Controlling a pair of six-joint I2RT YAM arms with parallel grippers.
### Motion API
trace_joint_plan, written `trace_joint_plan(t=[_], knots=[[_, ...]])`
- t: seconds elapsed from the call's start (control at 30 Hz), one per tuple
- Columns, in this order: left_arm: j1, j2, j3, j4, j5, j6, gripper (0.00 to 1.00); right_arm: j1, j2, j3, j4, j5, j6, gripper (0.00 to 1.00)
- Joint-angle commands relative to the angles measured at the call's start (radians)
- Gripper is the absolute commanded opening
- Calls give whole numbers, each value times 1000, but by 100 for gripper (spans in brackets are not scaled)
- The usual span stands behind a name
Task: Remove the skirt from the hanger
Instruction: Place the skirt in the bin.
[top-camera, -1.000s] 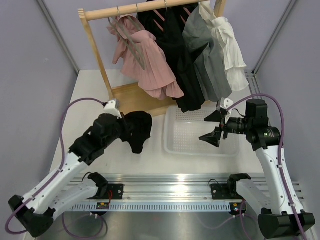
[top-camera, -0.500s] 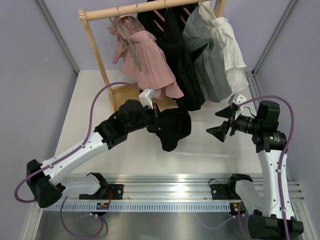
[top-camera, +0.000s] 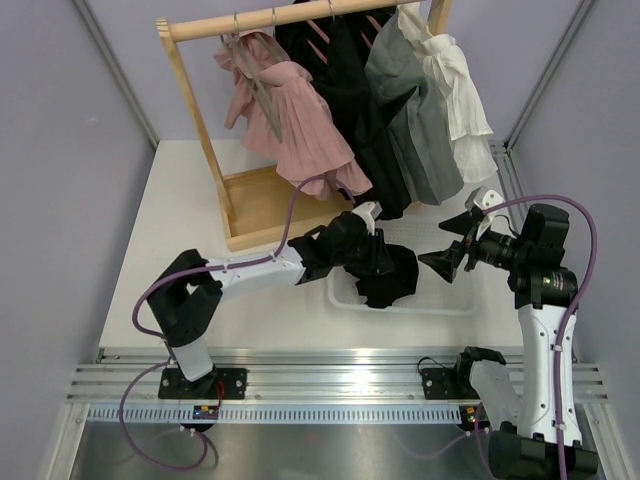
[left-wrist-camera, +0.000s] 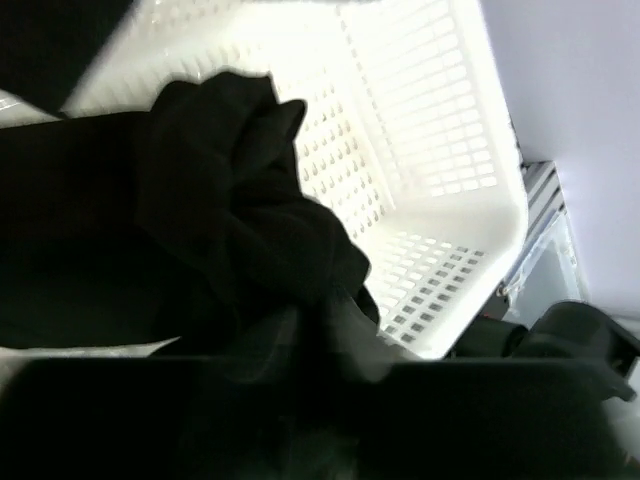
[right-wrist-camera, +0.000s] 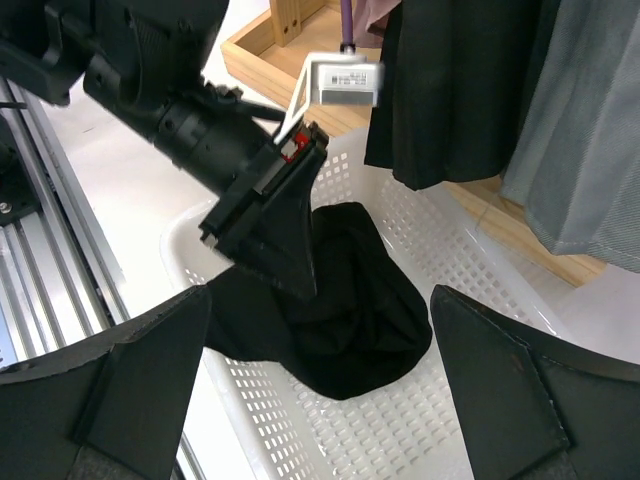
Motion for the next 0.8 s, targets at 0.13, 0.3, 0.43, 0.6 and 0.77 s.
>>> trace_joint_plan(t=[0.13,0.3,0.43,0.6,0.77], knots=[[-74,-81,21,80,-158,78,83,-18,-4,-3,6,-19,3,99],[-123,-261,27,-47,-314,216,87,-21,3,-1,-5,-28,-2,99],[-129,-386,32,-156,-377,259,85,-25,-2,-3,-6,-29,-2,99],[-129,-523,74,-250,-443,311,81,-25,-5,-3,-8,-32,-3,99],[-93,-530,281,-276,-557,398,80,-25,3,-1,-11,-45,-2,99]])
